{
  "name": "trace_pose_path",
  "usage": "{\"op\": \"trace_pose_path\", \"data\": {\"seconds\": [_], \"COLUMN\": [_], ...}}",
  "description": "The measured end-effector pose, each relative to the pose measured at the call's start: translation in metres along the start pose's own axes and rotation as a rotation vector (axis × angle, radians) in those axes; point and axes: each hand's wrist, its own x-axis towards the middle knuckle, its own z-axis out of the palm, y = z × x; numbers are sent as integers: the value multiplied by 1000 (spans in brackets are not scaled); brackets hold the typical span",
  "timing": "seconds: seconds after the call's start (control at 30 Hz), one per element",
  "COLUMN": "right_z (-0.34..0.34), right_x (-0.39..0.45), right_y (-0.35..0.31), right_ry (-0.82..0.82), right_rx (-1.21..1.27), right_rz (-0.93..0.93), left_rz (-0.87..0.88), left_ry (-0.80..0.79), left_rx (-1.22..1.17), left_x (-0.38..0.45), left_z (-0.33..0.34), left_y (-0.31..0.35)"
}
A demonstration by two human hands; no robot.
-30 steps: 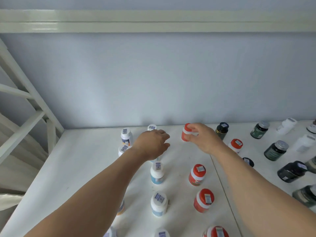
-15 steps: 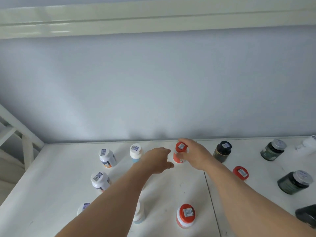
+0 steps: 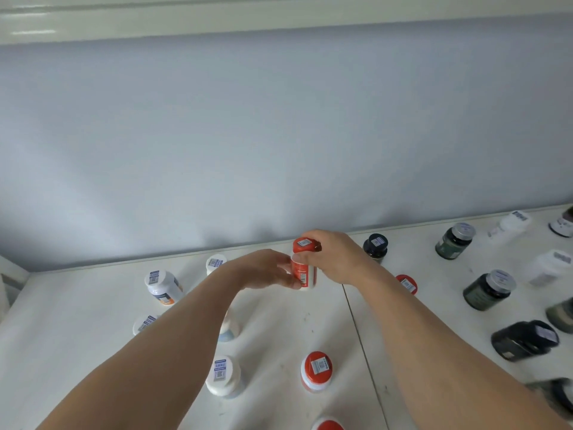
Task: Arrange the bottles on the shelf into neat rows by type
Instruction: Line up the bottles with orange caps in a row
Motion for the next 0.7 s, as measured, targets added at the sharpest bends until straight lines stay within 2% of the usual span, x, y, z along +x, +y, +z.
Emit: {"op": "trace_pose_path", "data": {"seconds": [0.57,0.63,0.7], "right_z": [-5,-4,1], "right_x": [-13,-16,-21], "right_y": [-4,-4,-3], "right_ry": [-21,-33,-48], "right_rx": [5,-15,-39], "right_rz": [2,-1,8], "left_rz": [67,57,57], "left_ry": [39,113,211], "left_rx": [2,176,500], "left_x": [-11,-14,-17], "left_z": [5,7,11], "left_y": [7,10,12]}}
